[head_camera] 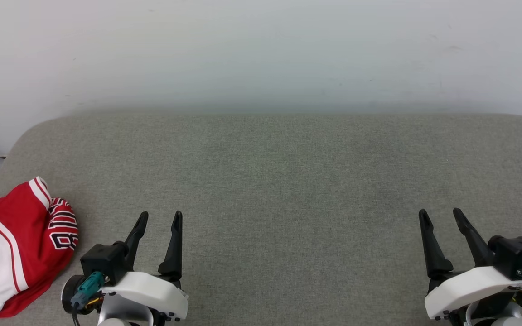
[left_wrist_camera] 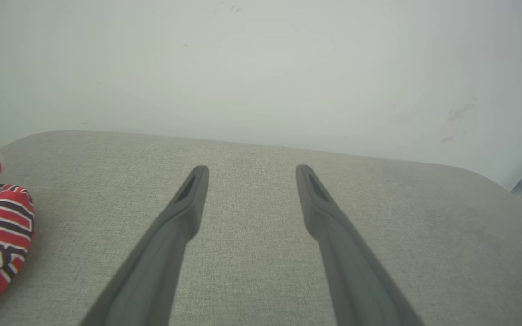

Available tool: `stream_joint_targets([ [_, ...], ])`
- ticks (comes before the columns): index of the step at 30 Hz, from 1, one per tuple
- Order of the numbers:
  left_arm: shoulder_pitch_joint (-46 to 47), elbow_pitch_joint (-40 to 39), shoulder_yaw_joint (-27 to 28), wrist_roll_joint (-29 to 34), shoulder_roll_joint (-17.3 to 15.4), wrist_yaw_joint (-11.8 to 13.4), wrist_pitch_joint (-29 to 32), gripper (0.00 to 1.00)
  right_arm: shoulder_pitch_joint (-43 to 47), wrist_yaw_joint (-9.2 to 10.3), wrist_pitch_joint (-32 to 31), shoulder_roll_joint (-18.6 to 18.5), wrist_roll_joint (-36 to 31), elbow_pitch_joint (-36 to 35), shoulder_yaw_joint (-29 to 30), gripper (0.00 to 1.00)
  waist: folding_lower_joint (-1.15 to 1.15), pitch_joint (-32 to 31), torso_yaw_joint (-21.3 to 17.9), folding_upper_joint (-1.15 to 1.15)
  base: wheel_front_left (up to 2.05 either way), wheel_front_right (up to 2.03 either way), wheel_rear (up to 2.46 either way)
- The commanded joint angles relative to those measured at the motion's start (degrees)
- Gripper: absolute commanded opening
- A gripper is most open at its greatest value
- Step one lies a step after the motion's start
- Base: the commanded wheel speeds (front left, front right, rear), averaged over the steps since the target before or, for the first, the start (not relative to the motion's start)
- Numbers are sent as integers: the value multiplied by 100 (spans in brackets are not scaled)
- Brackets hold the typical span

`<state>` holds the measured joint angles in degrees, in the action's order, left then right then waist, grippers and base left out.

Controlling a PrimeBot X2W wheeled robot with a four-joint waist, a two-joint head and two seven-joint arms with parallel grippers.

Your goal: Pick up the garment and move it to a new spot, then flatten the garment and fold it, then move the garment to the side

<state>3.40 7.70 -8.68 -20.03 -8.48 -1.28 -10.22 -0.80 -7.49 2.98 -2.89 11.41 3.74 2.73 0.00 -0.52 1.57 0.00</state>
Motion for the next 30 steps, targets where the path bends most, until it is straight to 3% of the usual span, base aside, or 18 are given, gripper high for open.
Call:
stream_joint_targets([
  [1,62,-24,-25,130,-38,27,-51,100,22,0,12,4,-144,-85,-13,100,0,-1,3,0,0,0,0],
  [20,70,117,-24,746,87,-85,-283,100,77,1,124,4,-804,-169,-22,100,0,13,120,0,0,0,0],
  [30,92,271,197,1014,209,-170,-390,100,104,1,200,3,-1039,-199,-87,100,0,-18,552,0,0,0,0],
])
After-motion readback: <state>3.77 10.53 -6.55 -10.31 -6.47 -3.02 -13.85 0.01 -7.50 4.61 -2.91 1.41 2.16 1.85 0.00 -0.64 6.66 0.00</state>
